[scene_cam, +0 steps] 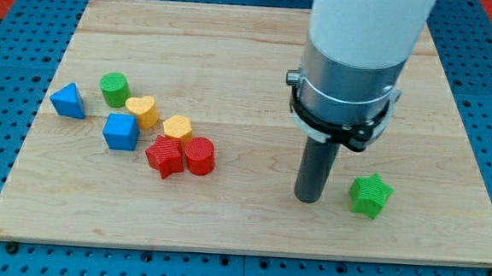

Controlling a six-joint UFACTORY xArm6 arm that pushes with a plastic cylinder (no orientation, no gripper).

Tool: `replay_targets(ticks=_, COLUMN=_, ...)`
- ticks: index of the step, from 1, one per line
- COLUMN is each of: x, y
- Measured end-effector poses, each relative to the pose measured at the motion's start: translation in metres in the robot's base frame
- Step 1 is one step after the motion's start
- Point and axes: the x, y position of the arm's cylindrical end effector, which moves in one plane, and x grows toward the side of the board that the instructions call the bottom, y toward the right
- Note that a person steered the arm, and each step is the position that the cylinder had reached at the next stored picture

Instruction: Move your hand diagonally to the red star

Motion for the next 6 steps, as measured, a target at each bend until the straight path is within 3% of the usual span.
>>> replay_targets(ticks=6, x=0.003, y=-0.030)
